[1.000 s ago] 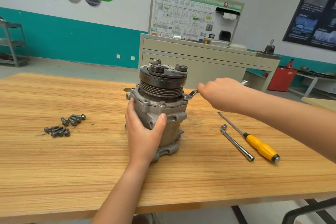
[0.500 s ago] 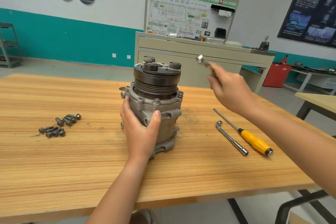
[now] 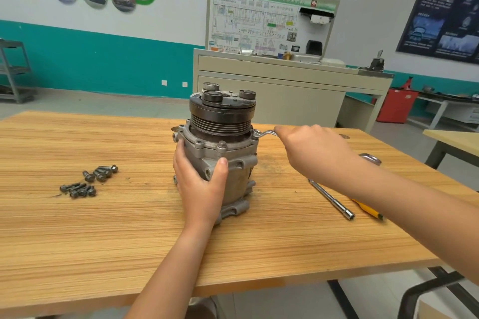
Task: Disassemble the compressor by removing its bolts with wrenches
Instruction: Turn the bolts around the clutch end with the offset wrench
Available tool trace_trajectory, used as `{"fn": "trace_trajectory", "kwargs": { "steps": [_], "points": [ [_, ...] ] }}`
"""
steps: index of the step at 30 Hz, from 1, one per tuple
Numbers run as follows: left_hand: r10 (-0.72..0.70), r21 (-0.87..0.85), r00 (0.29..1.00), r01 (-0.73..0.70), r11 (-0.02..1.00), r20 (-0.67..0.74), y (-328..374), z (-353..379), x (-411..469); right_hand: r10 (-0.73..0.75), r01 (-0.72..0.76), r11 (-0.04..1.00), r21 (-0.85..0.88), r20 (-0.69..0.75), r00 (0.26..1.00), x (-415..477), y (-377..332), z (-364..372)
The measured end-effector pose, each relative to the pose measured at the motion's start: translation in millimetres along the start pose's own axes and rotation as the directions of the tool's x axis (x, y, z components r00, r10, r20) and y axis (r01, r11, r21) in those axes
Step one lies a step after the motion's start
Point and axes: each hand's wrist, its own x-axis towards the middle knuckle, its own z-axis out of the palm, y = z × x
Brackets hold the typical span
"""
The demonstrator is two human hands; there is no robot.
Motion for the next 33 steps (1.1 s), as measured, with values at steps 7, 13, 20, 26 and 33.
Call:
{"fn": "trace_trajectory", "kwargs": {
  "steps": [7, 13, 20, 26, 33],
  "points": [
    [0.001, -0.022, 1.0, -0.001, 1.0, 0.002, 3, -1, -1, -0.044, 0.061, 0.987, -0.149, 0.114, 0.992, 4, -22, -21],
    [-0.006, -0.017, 1.0, 0.007, 1.0, 0.01, 2, -3, -1, -0.119, 0.134, 0.975, -0.178, 0.092, 0.989, 13, 1, -11],
    [-0.007, 0.008, 1.0, 0.007, 1.0, 0.004, 0, -1, -1, -0.132, 0.137, 0.97, -0.2, 0.039, 0.99, 39, 20, 8],
    [0.016, 0.037, 1.0, -0.016, 0.999, -0.012, 1, -1, 0, -0.151, 0.136, 0.978, -0.159, -0.084, 0.985, 75, 3, 27],
    [-0.001, 0.026, 1.0, 0.0, 1.0, 0.012, 2, -2, 0, 0.103, -0.023, 0.968, 0.25, -0.311, 0.945, 31, 23, 11]
  ]
}}
